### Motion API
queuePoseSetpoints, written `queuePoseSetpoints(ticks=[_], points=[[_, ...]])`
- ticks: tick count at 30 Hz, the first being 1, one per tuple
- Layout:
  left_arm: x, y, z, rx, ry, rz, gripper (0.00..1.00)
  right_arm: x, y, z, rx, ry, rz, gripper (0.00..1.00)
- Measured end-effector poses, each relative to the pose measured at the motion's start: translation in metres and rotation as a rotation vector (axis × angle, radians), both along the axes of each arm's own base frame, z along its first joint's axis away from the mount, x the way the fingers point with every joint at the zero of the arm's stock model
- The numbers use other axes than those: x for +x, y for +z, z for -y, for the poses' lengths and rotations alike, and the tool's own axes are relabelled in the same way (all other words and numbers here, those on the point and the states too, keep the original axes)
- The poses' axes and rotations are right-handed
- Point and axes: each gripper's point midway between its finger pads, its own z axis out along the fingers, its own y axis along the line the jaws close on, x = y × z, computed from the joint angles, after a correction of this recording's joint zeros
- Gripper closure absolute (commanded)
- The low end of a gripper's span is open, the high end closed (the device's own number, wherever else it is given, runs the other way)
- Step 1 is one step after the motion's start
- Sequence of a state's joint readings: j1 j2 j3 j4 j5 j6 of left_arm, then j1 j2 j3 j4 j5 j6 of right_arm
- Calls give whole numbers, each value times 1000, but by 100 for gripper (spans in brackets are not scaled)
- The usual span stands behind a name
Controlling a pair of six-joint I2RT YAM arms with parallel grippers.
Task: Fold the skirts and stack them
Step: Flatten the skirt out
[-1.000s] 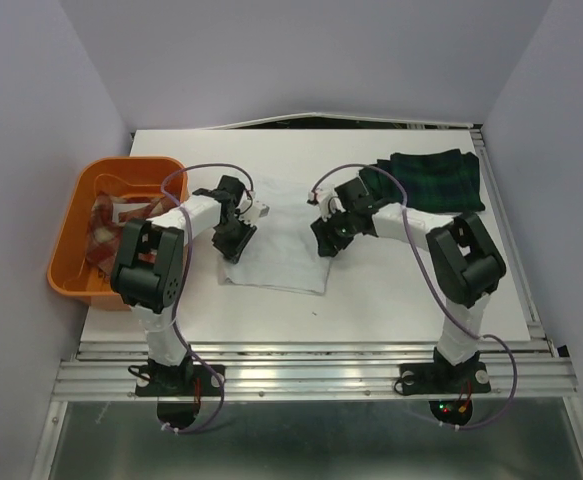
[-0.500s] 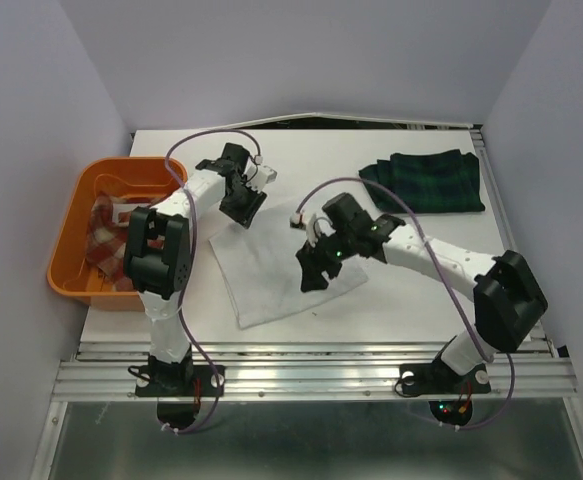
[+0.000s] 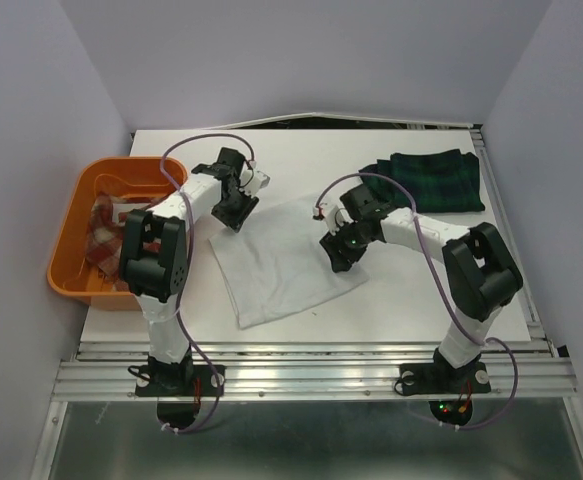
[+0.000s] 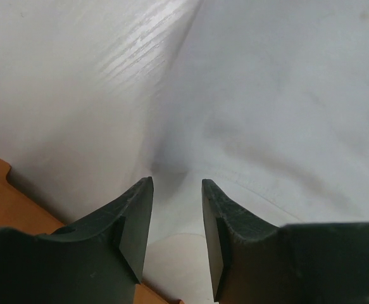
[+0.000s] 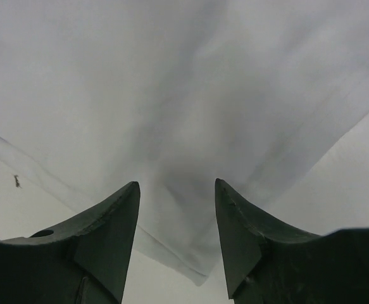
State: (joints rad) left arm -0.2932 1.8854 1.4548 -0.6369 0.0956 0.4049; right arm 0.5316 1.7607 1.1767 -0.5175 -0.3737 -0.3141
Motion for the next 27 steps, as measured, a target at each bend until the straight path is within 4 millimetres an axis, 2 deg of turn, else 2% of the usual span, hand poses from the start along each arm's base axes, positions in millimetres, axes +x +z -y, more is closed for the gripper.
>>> queuePoseSetpoints(ticks=[3, 7, 9, 13, 16, 19, 21, 23, 24, 25, 27], points=[[0, -20, -2, 21, 4, -41, 54, -21, -27, 16, -69, 26, -69, 45], [1, -44, -2, 35, 1, -92, 54, -32, -29, 23, -73, 48, -69, 45], [8, -43, 2, 25, -4, -88, 53, -37, -29, 25, -70, 55, -73, 45], [36, -34, 19, -12, -25, -34, 45, -49, -29, 31, -75, 66, -91, 45], [57, -30, 33, -29, -41, 16, 39, -57, -28, 35, -86, 67, -109, 36], [70, -22, 44, -48, -56, 57, 38, -64, -26, 41, -102, 56, -128, 31], [71, -16, 49, -66, -78, 74, 38, -67, -22, 44, -112, 48, -130, 31], [68, -2, 51, -89, -108, 110, 38, -68, -9, 45, -103, 46, -105, 32], [62, 5, 50, -100, -122, 126, 38, -68, 0, 45, -91, 48, -85, 32], [48, 16, 46, -106, -147, 137, 39, -68, 11, 45, -75, 55, -57, 37], [20, 50, 41, -130, -211, 198, 41, -69, 29, 45, -47, 78, -9, 40]])
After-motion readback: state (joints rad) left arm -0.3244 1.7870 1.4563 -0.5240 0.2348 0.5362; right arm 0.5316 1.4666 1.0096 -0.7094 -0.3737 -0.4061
